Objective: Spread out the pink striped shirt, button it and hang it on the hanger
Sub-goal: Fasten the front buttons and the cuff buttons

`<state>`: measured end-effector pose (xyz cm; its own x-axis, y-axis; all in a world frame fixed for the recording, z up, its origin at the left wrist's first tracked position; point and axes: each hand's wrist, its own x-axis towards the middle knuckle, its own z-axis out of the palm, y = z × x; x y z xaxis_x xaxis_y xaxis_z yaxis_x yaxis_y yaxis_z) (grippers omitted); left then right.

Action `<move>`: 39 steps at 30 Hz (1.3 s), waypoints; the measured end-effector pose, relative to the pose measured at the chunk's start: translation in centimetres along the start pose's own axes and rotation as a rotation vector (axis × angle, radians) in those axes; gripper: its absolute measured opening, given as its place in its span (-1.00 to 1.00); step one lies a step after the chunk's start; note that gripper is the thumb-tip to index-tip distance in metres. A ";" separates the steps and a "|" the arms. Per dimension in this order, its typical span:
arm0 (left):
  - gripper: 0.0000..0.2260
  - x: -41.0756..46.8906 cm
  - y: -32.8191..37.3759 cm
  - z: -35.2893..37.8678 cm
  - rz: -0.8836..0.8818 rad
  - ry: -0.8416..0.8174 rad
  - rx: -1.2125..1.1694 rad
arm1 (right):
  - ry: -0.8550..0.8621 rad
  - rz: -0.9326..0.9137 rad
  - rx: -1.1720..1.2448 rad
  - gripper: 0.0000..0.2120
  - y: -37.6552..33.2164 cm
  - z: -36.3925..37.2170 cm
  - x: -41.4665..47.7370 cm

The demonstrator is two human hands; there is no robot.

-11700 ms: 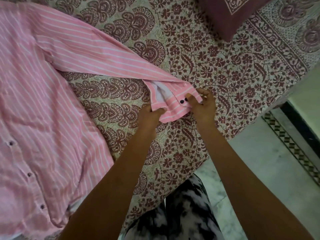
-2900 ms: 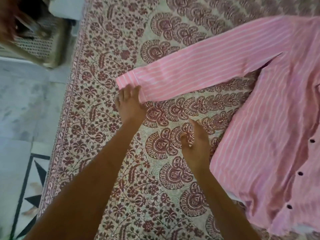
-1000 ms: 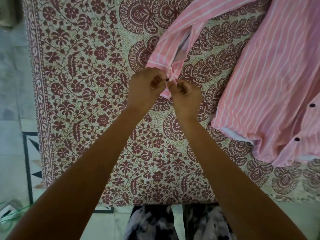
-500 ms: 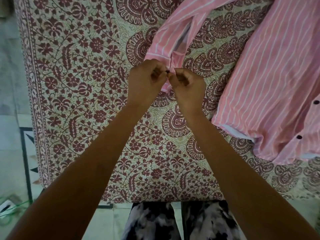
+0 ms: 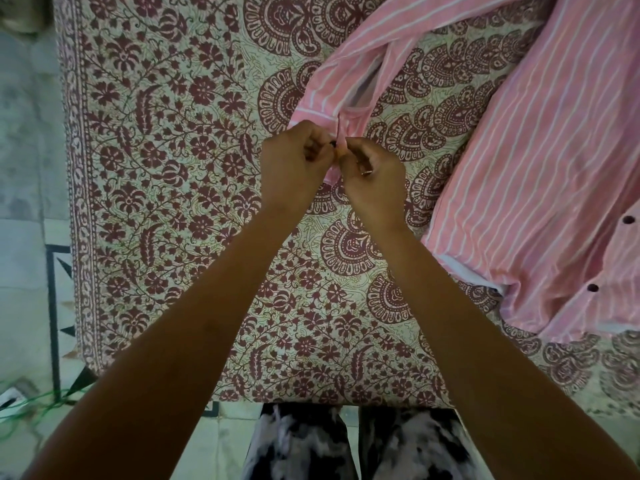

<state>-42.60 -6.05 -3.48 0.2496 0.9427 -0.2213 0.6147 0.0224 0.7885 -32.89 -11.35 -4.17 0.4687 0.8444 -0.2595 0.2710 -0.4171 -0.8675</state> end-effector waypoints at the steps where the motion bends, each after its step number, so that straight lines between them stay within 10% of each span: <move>1: -0.91 -0.1 0.0 0.0 0.007 -0.008 -0.003 | -0.019 0.029 0.048 -0.74 0.1 -0.2 0.1; 39: -0.81 -0.8 1.4 1.5 -0.561 -0.132 -0.649 | 0.268 -0.133 0.013 -0.84 1.5 0.9 -1.7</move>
<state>-40.82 -7.24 -3.07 0.1469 0.6905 -0.7083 0.1346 0.6954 0.7059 -34.03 -13.11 -5.46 0.6355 0.7718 -0.0240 0.3344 -0.3031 -0.8924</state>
